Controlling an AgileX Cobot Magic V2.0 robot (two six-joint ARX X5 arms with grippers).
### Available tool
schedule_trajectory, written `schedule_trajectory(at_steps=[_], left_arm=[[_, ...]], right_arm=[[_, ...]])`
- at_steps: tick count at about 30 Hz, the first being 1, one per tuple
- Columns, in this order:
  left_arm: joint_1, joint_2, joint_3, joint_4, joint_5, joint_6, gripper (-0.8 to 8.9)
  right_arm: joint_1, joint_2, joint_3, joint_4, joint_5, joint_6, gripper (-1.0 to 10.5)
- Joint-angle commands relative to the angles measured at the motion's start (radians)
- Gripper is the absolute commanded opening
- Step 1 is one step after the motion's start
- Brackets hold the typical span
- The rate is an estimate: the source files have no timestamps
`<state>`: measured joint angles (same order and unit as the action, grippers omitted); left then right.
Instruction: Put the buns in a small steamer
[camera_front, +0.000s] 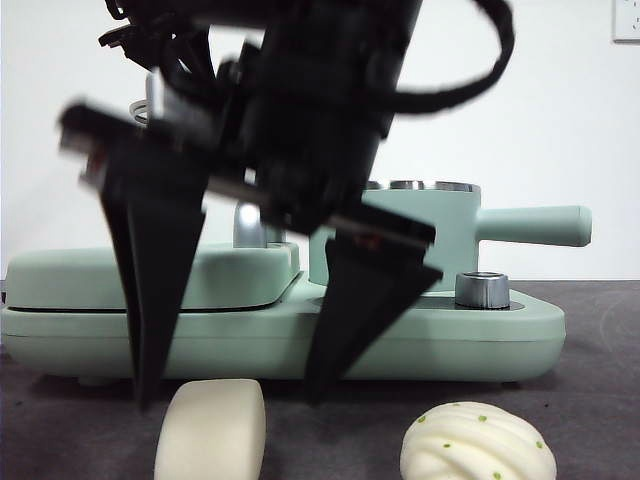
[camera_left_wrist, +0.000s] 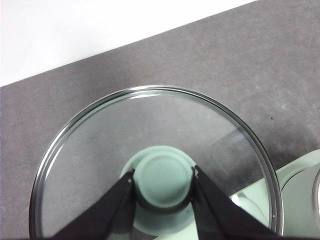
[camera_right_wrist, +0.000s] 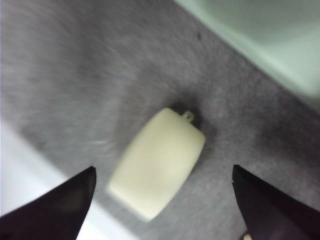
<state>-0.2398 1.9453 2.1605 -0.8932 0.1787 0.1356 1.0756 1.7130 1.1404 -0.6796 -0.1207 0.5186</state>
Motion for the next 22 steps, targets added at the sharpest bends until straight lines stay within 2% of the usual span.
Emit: schedule_trajectory(at_steps=[1,6,9,16,22], left_arm=[[-0.002,0.006,0.043,0.026,0.002,-0.014,0.51],[-0.002,0.006,0.043,0.026,0.002,-0.014,0.51],[-0.002,0.006,0.043,0.026,0.002,-0.014,0.51],[-0.002,0.006,0.043,0.025,0.002,-0.014,0.51],[0.007,0.006,0.043,0.025,0.002,-0.017,0.51]], right_arm=[[0.015,0.042,0.020,0.010,0.016,0.014,4.3],[0.015,0.052,0.020,0.032,0.017,0.013,2.3],[0.015,0.052,0.020,0.044,0.015,0.013,1.7],[0.006,0.047,0.054,0.018,0.009,0.011,1.6],[-0.040,0.042,0.238,-0.184,-0.040,-0.072,1.6]])
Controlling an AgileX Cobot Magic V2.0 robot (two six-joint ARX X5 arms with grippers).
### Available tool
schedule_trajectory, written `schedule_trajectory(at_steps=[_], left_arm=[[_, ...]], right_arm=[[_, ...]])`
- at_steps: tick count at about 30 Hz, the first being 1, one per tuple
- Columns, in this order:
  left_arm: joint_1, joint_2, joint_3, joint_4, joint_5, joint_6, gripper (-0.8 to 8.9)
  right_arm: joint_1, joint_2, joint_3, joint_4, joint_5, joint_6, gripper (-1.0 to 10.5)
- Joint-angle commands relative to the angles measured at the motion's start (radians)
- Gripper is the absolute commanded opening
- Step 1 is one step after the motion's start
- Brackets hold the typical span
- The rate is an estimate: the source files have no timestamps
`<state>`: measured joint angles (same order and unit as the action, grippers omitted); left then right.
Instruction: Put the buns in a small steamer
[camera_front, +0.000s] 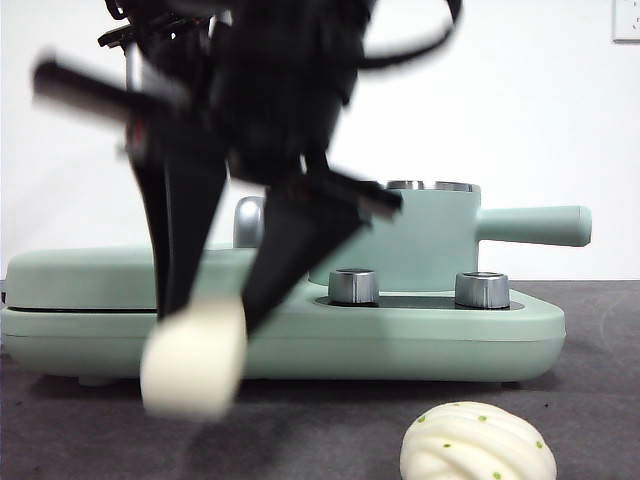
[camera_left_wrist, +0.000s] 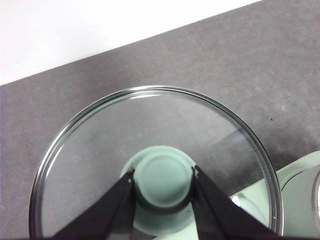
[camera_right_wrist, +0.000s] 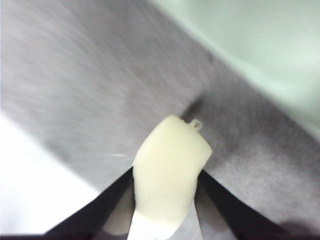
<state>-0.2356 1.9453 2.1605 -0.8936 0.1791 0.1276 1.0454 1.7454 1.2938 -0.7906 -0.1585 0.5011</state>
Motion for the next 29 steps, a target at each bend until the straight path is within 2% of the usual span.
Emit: schedule_trajectory(at_steps=[1,7,13,22,29], left_arm=[[0.005,0.006,0.043,0.026,0.002,-0.009,0.51],[0.019,0.006,0.043,0.026,0.002,-0.013,0.51],[0.029,0.006,0.043,0.026,0.002,-0.013,0.51],[0.033,0.006,0.043,0.029,0.002,-0.016,0.51],[0.033,0.006,0.043,0.029,0.002,-0.017,0.51]], right_arm=[[-0.018,0.010,0.117,-0.108,-0.002,-0.072,1.6],[-0.111,0.010,0.357,-0.323,0.045,-0.190,1.6],[-0.253,0.021,0.559,-0.386,0.080,-0.285,1.6],[-0.452,0.158,0.752,-0.455,0.080,-0.357,1.6],[-0.495,0.270,0.771,-0.446,0.074,-0.381,1.6]])
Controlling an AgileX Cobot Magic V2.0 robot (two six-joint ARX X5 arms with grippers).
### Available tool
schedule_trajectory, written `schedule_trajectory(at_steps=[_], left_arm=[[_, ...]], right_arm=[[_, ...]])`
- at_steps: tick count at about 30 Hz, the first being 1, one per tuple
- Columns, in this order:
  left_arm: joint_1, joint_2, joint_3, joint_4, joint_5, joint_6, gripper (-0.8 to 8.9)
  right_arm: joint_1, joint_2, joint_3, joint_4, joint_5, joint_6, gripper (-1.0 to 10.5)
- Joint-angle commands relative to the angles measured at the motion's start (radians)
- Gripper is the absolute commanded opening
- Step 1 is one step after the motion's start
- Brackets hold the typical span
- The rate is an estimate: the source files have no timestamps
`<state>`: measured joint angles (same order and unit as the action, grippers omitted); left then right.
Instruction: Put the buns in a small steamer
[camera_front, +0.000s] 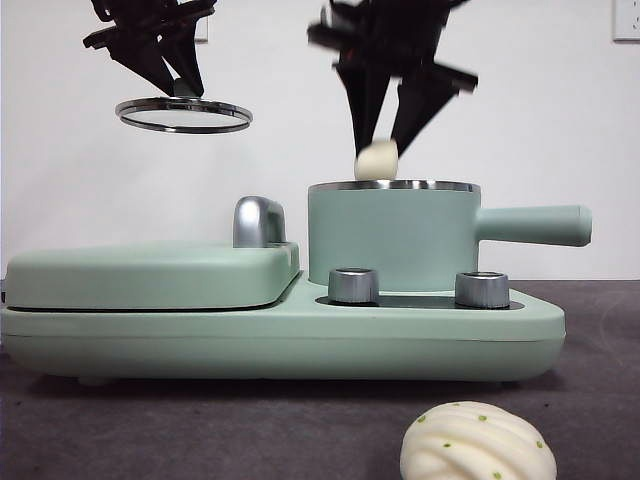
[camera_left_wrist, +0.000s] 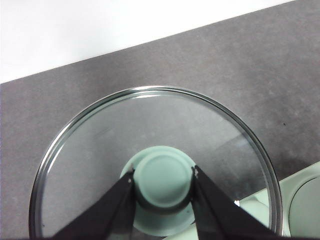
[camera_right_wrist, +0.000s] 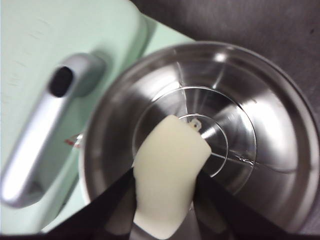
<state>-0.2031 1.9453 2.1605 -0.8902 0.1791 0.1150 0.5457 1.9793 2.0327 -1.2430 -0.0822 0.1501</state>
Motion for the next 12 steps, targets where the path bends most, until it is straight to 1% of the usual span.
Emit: schedule_trajectory(at_steps=[1,4,7,12], left_arm=[[0.000,0.006,0.043,0.025,0.002,-0.004,0.51],[0.000,0.006,0.043,0.025,0.002,-0.004,0.51],[0.001,0.006,0.043,0.026,0.002,-0.004,0.51],[0.001,0.007,0.043,0.031,0.002,-0.004,0.51]], right_arm=[[0.002,0.048,0.032,0.008,-0.002,-0.034,1.6],[0.001,0.080,0.032,0.023,-0.008,-0.039,1.6],[0.001,0.107,0.032,0.041,-0.048,-0.039,1.6],[0.001,0.134,0.032,0.064,-0.046,-0.040,1.6]])
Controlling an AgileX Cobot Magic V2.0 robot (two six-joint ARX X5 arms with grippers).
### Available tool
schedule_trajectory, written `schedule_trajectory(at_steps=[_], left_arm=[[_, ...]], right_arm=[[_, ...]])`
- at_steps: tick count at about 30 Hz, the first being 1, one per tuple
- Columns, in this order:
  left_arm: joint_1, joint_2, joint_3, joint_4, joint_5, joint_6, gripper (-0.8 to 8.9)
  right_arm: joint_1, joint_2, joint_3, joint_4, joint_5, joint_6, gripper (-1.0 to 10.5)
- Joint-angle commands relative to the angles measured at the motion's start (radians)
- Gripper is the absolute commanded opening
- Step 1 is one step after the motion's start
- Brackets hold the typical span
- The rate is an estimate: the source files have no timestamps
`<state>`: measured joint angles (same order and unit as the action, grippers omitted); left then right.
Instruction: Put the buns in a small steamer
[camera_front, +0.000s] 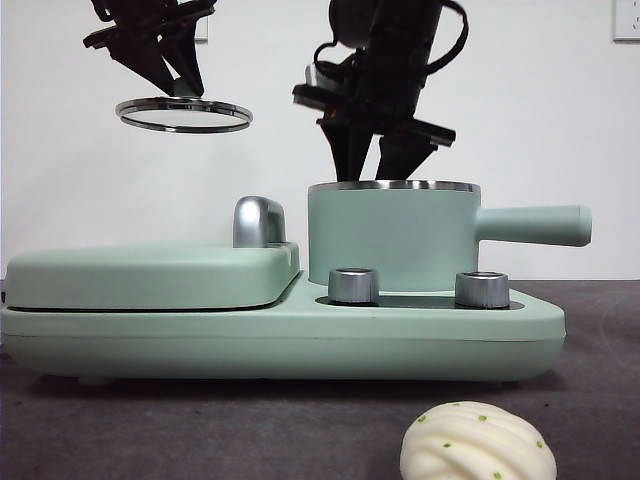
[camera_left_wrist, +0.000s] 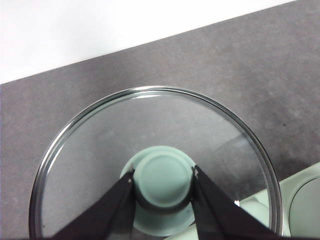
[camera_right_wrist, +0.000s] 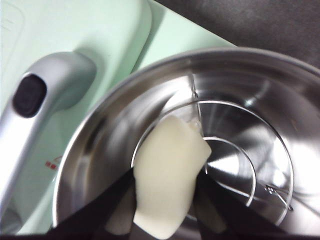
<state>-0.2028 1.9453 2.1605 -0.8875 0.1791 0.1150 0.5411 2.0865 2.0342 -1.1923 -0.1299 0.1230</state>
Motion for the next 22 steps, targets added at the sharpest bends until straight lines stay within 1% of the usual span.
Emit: schedule_trajectory(at_steps=[1,3,7,8,17,20,22], left_arm=[[0.001,0.007,0.043,0.027,0.002,-0.004,0.51],[0.001,0.007,0.043,0.027,0.002,-0.004,0.51],[0.001,0.007,0.043,0.026,0.002,-0.004,0.51],[0.001,0.007,0.043,0.026,0.002,-0.004,0.51],[0.001,0.007,0.043,0.023,0.002,-0.004,0.51],[0.001,0.007,0.043,0.023,0.002,-0.004,0.51],[0.001,0.007,0.043,0.023,0.002,-0.004,0.51]], right_arm=[[0.005,0.029,0.031,0.014,0.007,-0.013,1.6],[0.004,0.031,0.031,0.017,0.009,-0.013,2.0],[0.003,0.031,0.031,0.011,0.030,-0.010,3.5],[0.003,0.031,0.031,0.007,0.030,-0.010,3.7],[0.003,0.031,0.043,0.010,0.028,-0.008,4.7],[0.003,0.031,0.063,0.010,0.029,-0.008,5.2],[0.003,0.030,0.079,0.004,0.029,-0.008,5.3]])
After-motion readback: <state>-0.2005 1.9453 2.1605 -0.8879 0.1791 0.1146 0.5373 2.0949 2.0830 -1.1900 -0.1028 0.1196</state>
